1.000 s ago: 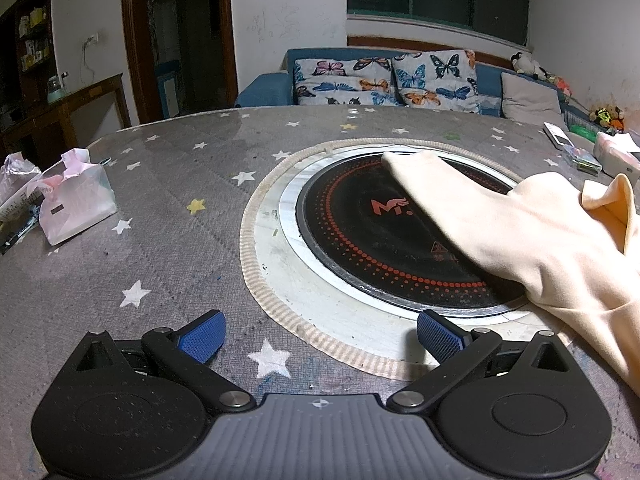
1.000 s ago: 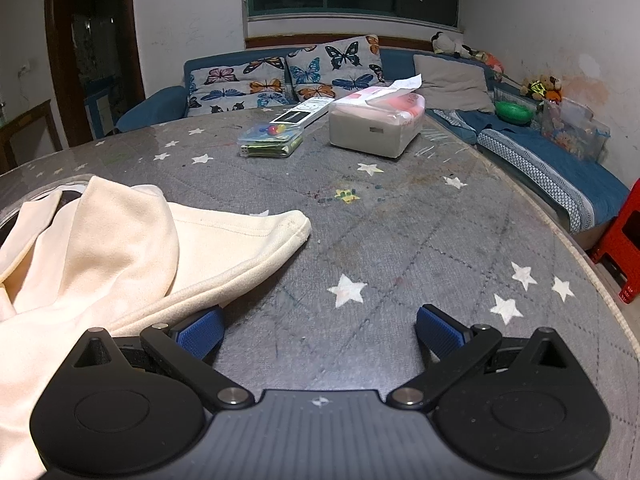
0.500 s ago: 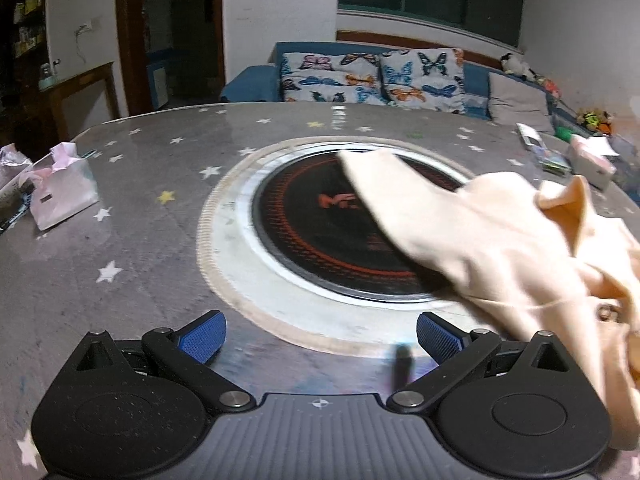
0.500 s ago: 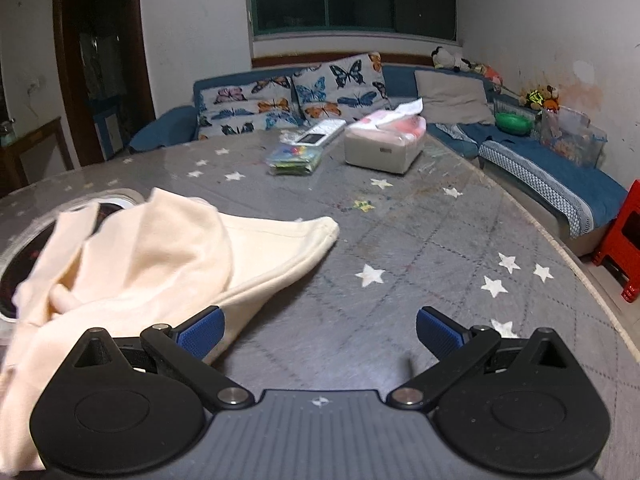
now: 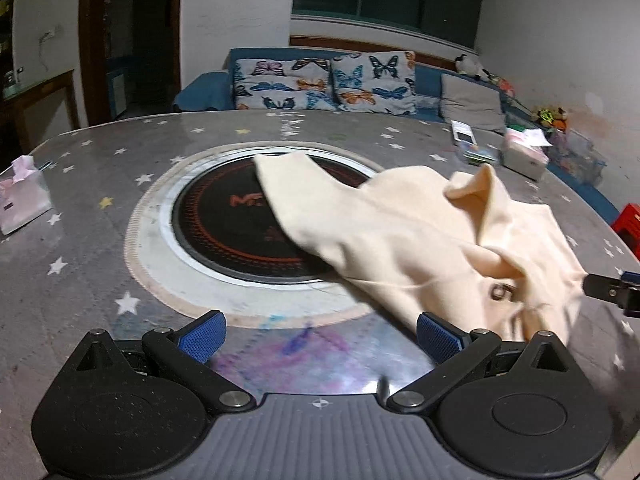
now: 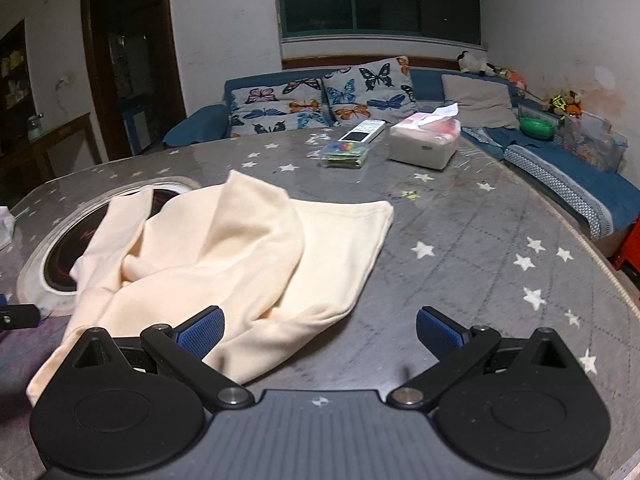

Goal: Fold clothes

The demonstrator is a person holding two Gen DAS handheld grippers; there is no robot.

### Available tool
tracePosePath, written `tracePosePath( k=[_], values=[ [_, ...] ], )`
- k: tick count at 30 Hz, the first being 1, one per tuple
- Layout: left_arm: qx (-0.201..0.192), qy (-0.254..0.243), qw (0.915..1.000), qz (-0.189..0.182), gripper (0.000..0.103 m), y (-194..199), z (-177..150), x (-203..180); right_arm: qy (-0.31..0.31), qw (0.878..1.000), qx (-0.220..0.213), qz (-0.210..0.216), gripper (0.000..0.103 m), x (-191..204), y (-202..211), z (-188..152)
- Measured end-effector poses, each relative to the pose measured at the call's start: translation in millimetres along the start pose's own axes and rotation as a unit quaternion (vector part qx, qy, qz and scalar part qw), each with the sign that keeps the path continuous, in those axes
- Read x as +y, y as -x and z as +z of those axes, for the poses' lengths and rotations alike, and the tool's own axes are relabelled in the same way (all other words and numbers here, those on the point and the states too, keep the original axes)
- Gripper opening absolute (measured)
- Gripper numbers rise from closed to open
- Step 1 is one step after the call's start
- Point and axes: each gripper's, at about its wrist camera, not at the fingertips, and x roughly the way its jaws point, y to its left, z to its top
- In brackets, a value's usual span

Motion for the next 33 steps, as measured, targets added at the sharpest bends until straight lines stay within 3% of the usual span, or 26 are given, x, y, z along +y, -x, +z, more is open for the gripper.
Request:
tracePosePath(
  k=[33],
  values=[
    [0.01, -0.035, 0.9991, -0.02, 0.103, 25, -17, -32, 0.007, 1.0, 0.014, 0.025, 0.103, 23, 34, -25]
  ],
)
